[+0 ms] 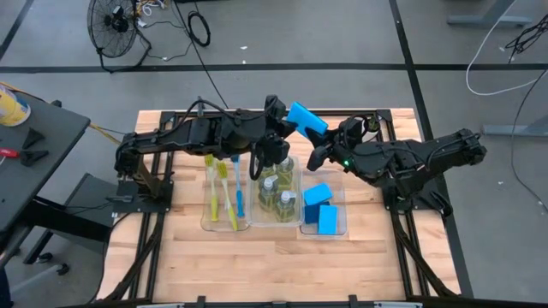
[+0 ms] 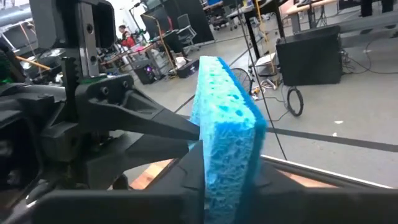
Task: Pick & Place Kitchen Sink Supplies
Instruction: Put the blue sponge wipe into the right transparent bin
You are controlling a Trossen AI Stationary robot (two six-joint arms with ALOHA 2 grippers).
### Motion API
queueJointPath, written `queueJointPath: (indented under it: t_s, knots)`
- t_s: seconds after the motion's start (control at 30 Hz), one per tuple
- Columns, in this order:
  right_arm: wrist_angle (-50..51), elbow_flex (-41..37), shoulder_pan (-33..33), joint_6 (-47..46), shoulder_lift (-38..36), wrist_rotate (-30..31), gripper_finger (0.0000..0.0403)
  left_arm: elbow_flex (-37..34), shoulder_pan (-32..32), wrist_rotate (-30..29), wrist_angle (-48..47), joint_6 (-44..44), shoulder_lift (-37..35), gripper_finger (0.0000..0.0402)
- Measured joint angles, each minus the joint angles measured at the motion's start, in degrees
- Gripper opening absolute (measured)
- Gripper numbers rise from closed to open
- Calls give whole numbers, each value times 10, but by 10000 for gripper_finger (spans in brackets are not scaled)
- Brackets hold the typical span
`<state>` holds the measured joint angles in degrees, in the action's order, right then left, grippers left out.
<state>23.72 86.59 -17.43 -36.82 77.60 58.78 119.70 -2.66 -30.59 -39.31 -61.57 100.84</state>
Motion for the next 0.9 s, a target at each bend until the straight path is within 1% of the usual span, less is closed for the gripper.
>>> queueJointPath:
  t_s: [0.1, 0.17, 0.33, 0.43, 0.57, 0.7, 0.83, 0.9]
  knots:
    - [0, 0, 0, 7, 0, 1, 20, 0, 0, 2, 0, 15, 0, 66]
    - [0, 0, 0, 15, 0, 1, 10, 0, 0, 1, 0, 25, 0, 90]
    - [7, 0, 0, 26, 0, -4, 16, 0, -10, -28, 1, 53, 0, 162]
    - [11, 0, 0, 45, 0, -14, 14, 0, -19, -33, 3, 72, -3, 204]
    - [29, 0, 0, 63, 0, -29, 9, 0, -28, -34, 3, 119, -20, 244]
    - [63, 0, 0, 56, 0, -35, 10, 0, -27, -10, -12, 183, -43, 262]
    - [93, 0, 0, 55, 0, -45, 10, 0, -20, 17, -34, 251, -76, 261]
    - [110, 0, 0, 55, 0, -49, 10, 0, -16, 26, -61, 278, -90, 255]
